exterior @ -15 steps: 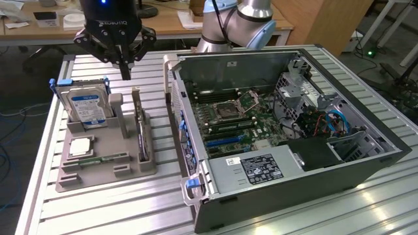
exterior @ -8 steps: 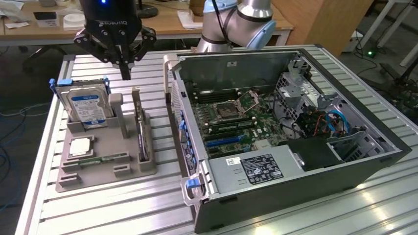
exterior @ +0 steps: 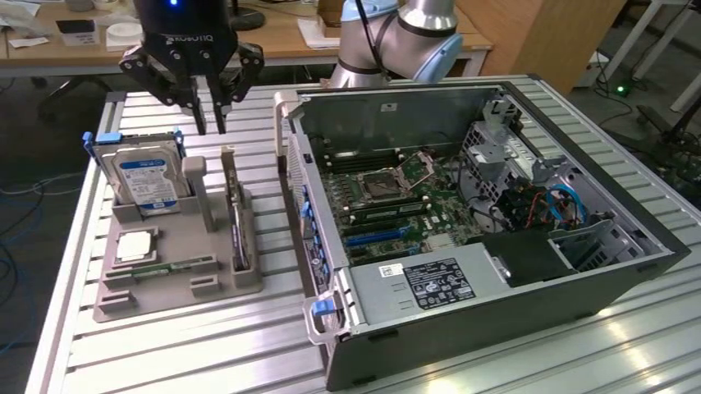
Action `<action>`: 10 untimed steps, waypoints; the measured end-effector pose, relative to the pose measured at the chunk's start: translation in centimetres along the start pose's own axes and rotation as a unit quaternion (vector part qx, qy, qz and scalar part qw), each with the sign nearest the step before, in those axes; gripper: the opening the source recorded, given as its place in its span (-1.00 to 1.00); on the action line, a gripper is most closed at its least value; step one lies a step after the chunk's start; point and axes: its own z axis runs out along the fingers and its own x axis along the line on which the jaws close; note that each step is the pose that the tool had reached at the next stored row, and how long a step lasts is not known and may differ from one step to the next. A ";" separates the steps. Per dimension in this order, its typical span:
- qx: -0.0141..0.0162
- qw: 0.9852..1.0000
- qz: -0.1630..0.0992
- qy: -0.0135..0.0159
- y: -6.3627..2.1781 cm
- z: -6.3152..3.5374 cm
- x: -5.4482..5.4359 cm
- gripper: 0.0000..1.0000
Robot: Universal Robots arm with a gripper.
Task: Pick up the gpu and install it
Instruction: 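Pick up the gpu and move the gpu toward the slot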
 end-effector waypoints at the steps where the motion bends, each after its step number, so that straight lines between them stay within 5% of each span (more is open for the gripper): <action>1: 0.000 1.000 0.000 0.000 0.00 0.00 0.0 -0.41; 10: 0.000 1.000 -0.014 0.001 -0.01 0.07 0.0 0.18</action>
